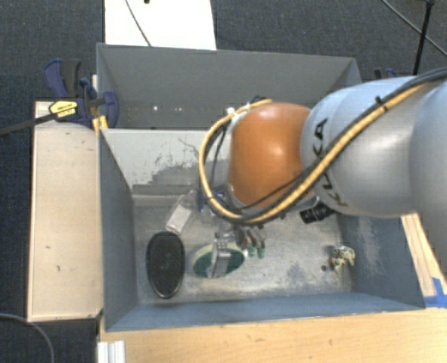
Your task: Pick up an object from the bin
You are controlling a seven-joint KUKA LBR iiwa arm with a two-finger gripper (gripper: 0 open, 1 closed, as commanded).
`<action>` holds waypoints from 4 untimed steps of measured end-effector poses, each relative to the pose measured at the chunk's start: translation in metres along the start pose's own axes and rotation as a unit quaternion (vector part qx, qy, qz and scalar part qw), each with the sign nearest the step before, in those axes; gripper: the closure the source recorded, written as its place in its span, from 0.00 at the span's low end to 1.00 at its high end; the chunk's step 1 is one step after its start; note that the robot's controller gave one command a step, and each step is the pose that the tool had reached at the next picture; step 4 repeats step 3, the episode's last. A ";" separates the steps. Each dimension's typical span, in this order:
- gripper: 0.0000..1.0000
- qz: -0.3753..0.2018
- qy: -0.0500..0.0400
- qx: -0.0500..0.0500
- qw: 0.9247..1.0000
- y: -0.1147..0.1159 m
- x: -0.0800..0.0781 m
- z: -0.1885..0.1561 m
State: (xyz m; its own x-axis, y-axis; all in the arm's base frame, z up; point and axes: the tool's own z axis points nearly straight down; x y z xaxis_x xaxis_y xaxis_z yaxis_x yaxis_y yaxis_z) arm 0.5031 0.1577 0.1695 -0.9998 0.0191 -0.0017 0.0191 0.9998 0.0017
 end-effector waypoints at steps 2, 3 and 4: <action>1.00 -0.026 -0.001 0.000 1.000 -0.018 -0.028 0.074; 1.00 -0.026 -0.004 -0.001 1.000 -0.003 -0.026 -0.048; 1.00 -0.026 -0.004 -0.001 1.000 -0.003 -0.026 -0.048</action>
Offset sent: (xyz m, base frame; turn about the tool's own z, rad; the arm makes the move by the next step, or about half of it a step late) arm 0.0264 -0.0189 -0.0758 -0.0577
